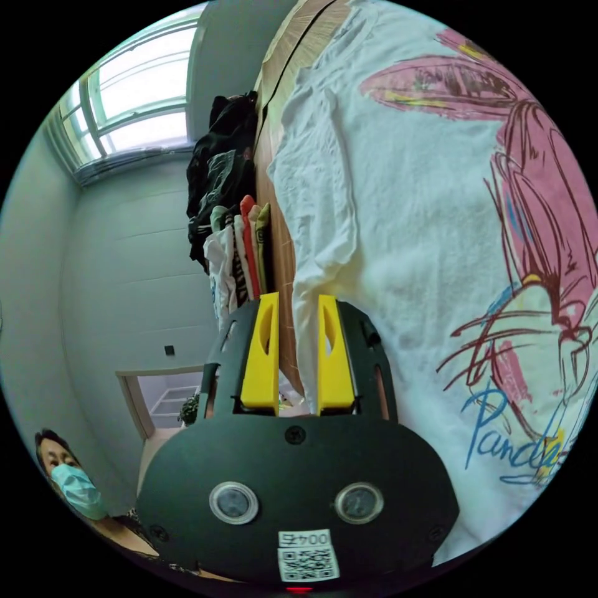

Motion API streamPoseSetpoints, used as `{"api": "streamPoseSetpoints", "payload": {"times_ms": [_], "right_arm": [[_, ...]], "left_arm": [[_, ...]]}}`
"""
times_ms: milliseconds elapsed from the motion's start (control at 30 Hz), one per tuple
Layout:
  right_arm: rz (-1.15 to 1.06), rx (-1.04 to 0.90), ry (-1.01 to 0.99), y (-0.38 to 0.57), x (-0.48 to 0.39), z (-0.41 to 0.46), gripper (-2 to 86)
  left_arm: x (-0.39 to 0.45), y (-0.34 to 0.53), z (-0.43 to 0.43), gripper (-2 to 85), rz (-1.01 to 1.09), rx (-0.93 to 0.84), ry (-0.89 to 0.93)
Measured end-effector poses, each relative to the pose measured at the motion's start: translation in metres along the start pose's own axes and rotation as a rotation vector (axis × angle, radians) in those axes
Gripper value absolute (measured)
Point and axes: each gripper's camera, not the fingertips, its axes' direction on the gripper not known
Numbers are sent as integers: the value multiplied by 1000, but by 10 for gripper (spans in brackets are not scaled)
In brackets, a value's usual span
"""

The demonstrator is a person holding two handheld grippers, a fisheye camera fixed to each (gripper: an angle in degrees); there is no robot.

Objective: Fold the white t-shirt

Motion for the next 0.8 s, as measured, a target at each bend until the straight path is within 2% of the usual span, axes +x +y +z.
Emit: {"api": "streamPoseSetpoints", "payload": {"times_ms": [133,200,267,367,433,600,700,800], "right_arm": [[-47,11,87,-1,-18,11,44],[-162,-19,215,1,-48,25,37],[-374,-95,454,12,-93,61,50],[-580,-181,715,33,-127,109,79],[-634,-167,799,45,-135,119,80],[-614,-174,792,70,-122,98,110],[-619,-209,701,95,-106,78,123],[-691,-138,506,132,-107,38,130]], "left_arm": [[-6,1,-5,2,-6,2,18],[-7,2,-7,2,-8,5,21],[-7,2,-9,2,-10,9,19],[-8,1,-11,2,-14,12,16],[-7,1,-12,2,-13,14,10],[-1,-1,-13,2,1,19,-4],[2,-4,-11,2,-3,17,-2],[6,-7,-8,2,-3,9,-6]]}}
